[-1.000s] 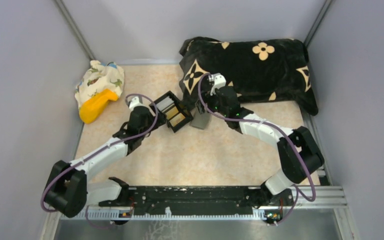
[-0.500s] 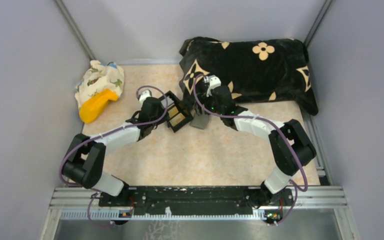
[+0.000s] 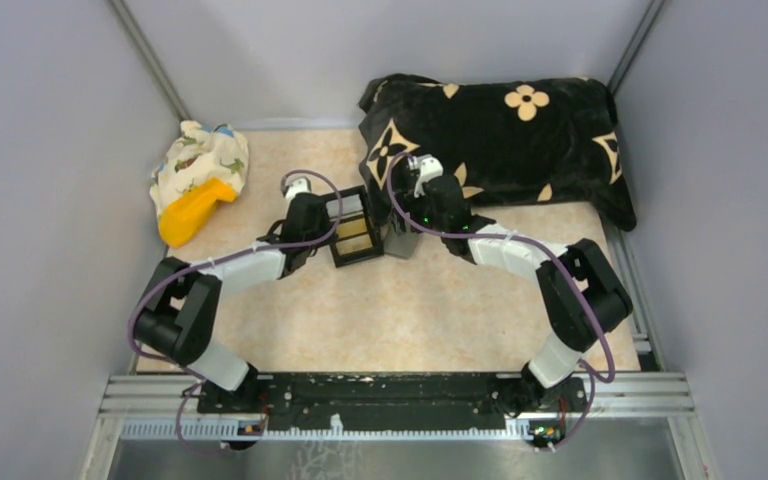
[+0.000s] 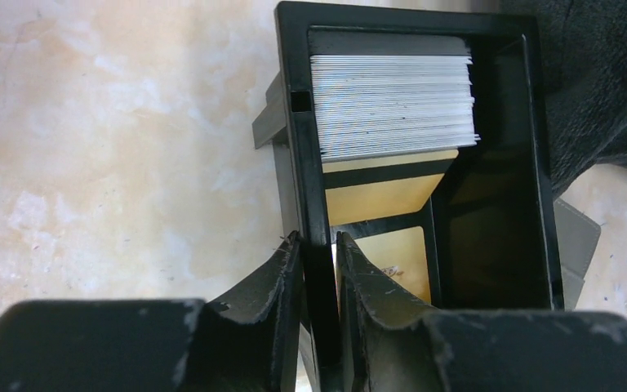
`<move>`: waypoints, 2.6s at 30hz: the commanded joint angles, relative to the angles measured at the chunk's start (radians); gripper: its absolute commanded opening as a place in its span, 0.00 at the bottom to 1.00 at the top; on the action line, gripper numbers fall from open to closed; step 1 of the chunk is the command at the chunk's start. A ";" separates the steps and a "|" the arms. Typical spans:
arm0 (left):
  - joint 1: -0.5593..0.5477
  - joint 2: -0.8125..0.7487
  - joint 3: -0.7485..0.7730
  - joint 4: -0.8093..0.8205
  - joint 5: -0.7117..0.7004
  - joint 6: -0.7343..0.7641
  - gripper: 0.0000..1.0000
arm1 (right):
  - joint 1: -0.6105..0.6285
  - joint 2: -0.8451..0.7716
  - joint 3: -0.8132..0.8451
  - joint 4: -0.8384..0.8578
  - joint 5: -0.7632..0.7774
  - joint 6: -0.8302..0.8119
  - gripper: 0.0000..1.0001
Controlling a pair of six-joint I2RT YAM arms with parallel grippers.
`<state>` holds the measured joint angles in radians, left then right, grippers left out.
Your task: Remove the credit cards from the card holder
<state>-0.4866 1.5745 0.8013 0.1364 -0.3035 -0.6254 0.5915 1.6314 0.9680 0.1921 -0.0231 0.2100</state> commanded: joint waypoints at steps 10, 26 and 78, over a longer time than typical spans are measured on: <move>0.001 -0.075 -0.078 -0.049 -0.264 0.040 0.26 | 0.006 -0.032 -0.055 0.040 0.097 0.025 0.75; 0.005 -0.182 -0.107 -0.072 -0.161 -0.113 0.99 | -0.048 -0.036 -0.124 0.016 0.190 0.204 0.88; -0.004 -0.282 -0.171 0.034 0.107 -0.039 0.99 | 0.422 0.131 -0.018 -0.098 0.943 -0.375 0.26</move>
<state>-0.4870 1.2999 0.6350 0.1425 -0.2077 -0.6765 0.9203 1.6596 0.8803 0.1257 0.7959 -0.1913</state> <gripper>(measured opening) 0.990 0.035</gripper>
